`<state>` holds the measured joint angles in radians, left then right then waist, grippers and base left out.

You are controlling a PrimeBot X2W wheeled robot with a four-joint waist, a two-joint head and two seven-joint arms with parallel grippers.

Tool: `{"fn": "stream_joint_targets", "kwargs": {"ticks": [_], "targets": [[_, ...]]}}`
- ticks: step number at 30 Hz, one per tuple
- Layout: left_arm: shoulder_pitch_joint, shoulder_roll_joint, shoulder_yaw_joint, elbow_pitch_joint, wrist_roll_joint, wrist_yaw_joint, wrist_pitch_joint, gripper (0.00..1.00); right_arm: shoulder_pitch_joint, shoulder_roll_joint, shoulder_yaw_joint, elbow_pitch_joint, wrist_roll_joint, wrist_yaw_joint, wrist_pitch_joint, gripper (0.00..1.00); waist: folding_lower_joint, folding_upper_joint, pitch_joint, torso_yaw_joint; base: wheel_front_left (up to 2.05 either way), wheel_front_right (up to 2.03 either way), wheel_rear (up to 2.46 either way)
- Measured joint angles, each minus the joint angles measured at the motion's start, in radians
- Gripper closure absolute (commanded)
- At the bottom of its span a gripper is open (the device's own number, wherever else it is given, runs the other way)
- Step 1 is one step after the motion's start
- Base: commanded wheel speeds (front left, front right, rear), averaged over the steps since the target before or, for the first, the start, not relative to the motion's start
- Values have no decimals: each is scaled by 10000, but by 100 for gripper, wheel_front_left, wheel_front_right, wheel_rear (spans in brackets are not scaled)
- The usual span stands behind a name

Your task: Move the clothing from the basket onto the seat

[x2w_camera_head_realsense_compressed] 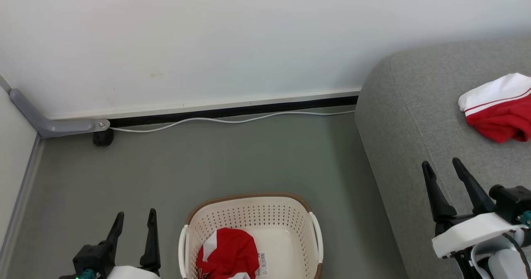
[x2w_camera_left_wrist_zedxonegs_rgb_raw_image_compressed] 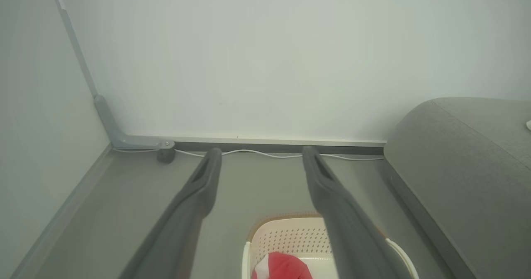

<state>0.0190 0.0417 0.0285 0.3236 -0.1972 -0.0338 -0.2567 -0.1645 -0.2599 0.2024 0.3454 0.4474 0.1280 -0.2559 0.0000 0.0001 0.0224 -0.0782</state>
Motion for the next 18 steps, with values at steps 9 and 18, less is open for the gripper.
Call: {"fn": "stream_joint_targets", "kwargs": {"ticks": [9,18], "targets": [[-319,13,-1072,627,-487,326,4,0,-763,17,-161,-491,36,0,2,0,0,0,1013,-159,0,0,0],[-2175,17,-2708,1837,-1241,769,10,0,-2134,-297,-213,-1099,276,0,0,0,0,0,2774,-322,0,0,0]]}}
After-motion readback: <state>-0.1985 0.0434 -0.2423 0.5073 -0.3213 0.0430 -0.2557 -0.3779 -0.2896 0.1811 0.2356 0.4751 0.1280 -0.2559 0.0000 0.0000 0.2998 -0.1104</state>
